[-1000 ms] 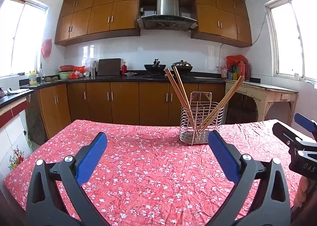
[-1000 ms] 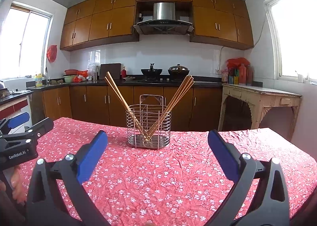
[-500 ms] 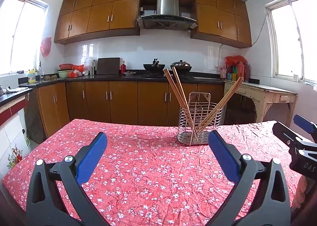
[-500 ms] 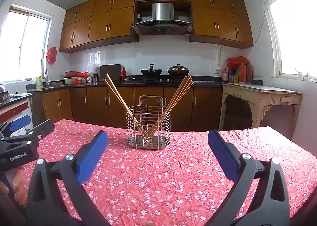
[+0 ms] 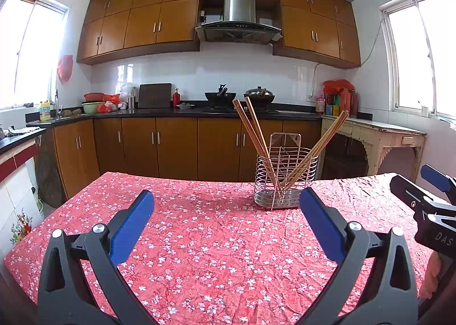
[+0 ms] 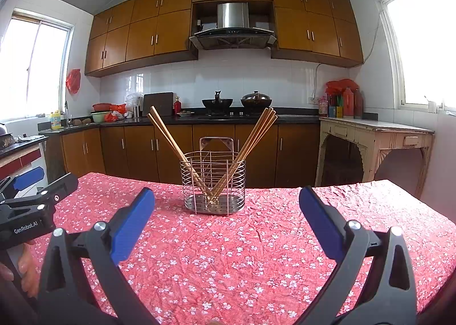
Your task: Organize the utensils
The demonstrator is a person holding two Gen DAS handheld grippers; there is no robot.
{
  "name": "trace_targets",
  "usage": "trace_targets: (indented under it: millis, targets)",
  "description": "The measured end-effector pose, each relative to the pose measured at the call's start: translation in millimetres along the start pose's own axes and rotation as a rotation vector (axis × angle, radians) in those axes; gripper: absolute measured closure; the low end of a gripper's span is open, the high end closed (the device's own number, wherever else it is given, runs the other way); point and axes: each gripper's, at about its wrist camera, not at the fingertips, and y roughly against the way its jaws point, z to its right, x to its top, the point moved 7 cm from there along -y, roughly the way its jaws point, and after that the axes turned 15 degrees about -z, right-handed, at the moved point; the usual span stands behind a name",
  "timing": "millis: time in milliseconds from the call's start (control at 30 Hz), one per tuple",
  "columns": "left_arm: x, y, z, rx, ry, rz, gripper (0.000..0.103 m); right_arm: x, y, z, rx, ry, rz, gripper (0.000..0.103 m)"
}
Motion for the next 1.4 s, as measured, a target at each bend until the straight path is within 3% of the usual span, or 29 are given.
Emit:
trace_targets:
  millis: [1233, 1400]
  targets:
    - [-1.1, -1.5, -5.7, 0.009, 0.004, 0.0, 0.002, -2.8, -6.2, -2.3, 0.009, -0.015, -0.01, 0.004]
    - [-1.6, -3.2, -6.6, -0.02, 0.01, -0.014, 0.002, -2.4, -6.1, -2.0, 0.009, -0.016, -0.01, 0.004]
